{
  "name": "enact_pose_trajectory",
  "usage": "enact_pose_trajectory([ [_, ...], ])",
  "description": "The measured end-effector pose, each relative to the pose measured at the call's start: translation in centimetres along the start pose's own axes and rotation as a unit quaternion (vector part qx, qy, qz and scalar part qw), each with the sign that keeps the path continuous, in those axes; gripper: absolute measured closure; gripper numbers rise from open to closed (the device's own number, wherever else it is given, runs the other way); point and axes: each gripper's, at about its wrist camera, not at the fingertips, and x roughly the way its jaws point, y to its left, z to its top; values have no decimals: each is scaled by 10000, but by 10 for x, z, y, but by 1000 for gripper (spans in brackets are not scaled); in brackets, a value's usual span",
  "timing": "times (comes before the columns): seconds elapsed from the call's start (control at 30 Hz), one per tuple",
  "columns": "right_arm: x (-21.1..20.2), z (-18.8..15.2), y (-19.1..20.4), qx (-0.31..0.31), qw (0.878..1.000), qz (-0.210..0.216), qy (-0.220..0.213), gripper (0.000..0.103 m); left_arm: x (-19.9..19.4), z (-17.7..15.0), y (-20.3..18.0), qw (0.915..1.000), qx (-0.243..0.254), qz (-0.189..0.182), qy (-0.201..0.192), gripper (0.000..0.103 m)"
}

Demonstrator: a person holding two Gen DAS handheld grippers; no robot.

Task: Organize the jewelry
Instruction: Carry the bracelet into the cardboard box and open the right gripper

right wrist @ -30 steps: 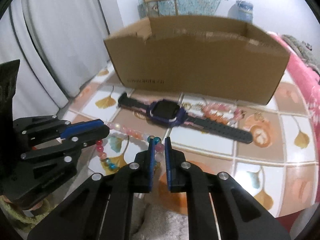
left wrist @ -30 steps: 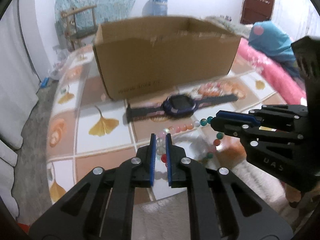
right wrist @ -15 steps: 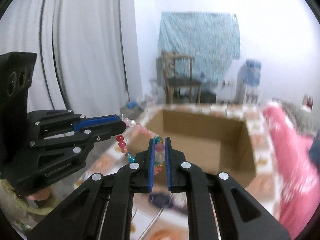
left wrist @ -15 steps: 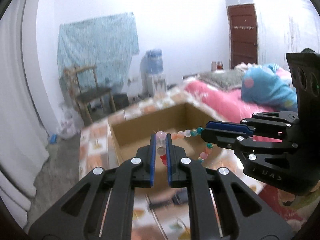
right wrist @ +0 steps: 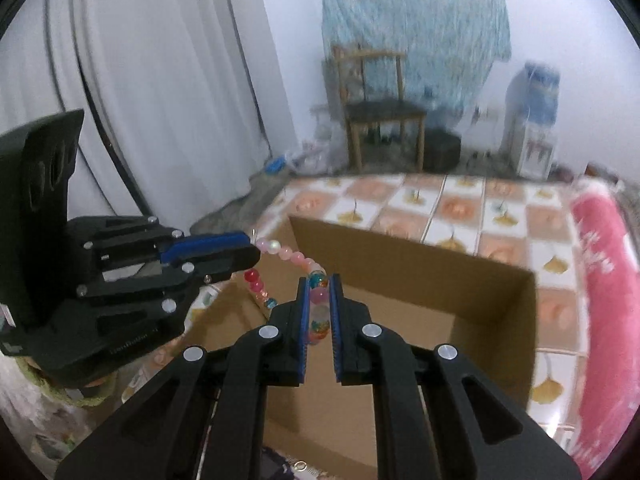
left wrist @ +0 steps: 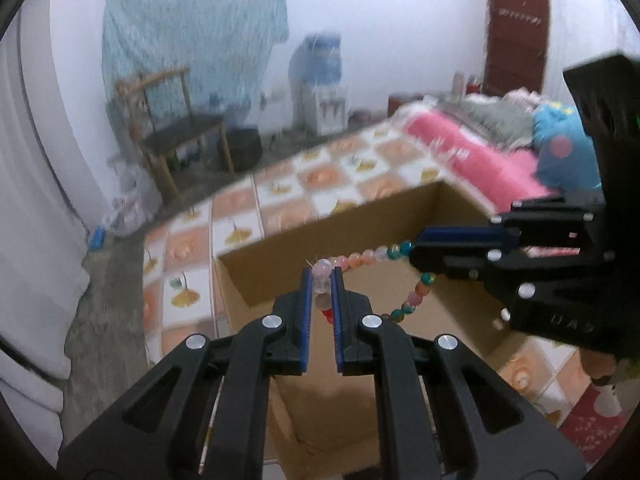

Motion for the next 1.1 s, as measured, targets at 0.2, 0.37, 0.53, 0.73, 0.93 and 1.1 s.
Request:
enact_pose_trajectory([
  [0.2, 66, 0, -14, 221, 9943, 189, 1024, 93, 66, -19, 14, 9947, -22, 112, 1020, 95],
  [0.37, 106, 8, -23, 439, 9846, 255, 1673, 93, 95, -17, 28, 9860, 7, 414, 1615, 94],
  [0.53, 133, 9, -41, 1017, 9709, 446, 2120, 93, 103, -15, 29, 9823, 111, 525, 1794, 94],
  [0.73, 135, 5, -72, 1941, 9573, 619, 2051, 92, 87, -13, 33, 9875, -52, 602, 1455, 87],
  [0.93, 87, 10, -78, 2021, 9651, 483, 1596, 92, 59, -6, 35, 9930, -111, 638, 991, 80],
  [1.1, -1, -4, -54, 1475, 9858, 241, 762, 54, 4, -14, 22, 9968, 64, 587, 543, 66],
])
